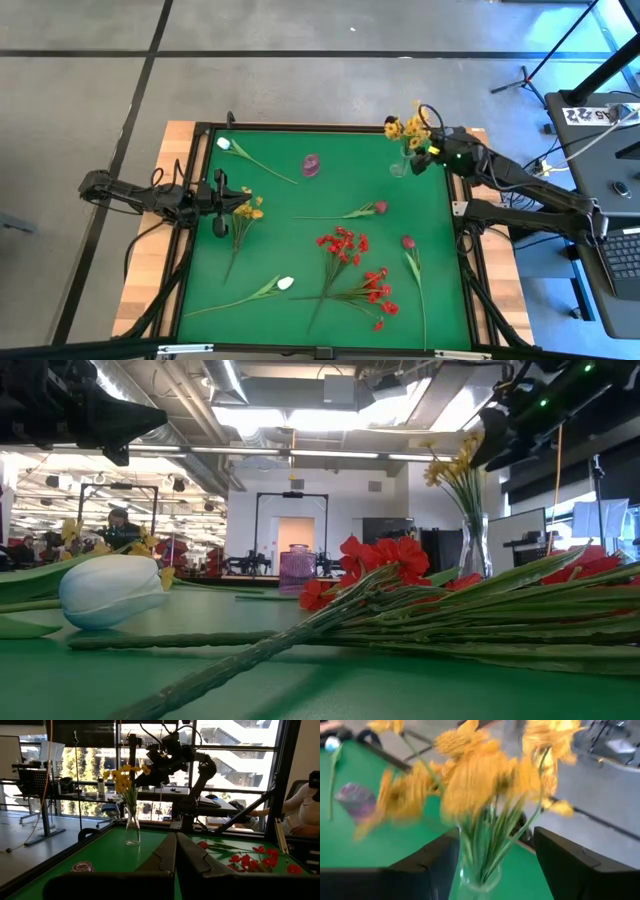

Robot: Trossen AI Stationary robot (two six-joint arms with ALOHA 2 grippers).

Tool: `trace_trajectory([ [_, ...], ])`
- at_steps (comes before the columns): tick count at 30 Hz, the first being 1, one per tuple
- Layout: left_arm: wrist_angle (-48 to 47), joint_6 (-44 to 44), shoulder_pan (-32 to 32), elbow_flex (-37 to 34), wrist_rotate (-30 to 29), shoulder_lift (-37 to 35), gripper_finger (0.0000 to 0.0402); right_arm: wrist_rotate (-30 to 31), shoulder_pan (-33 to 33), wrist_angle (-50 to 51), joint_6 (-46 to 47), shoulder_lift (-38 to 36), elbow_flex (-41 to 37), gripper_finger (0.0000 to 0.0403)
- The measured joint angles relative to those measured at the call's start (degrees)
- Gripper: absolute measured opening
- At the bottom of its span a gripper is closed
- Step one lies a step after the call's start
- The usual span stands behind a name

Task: Sort flowers into vase by color
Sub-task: Put the right yellow flowers into the transparent vase, then put the yellow flowers into the transparent vase

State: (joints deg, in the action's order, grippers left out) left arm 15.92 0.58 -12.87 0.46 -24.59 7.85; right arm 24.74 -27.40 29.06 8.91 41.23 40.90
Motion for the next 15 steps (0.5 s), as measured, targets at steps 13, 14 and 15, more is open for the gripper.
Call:
trace_trajectory([
  [13,0.00,0.00,-0.01,0.01,0.01,-0.01,0.0000,-18.38,0.00,25.99,9.50,0.10,11.52,0.0260],
  [14,0.00,0.01,0.01,-0.01,0.01,-0.01,0.0000,-19.89,0.00,28.01,10.79,0.11,12.25,0.0260],
  [15,-0.02,0.01,-0.01,0.00,0.01,0.00,0.0000,-21.52,0.00,30.08,12.25,0.10,12.90,0.0260],
])
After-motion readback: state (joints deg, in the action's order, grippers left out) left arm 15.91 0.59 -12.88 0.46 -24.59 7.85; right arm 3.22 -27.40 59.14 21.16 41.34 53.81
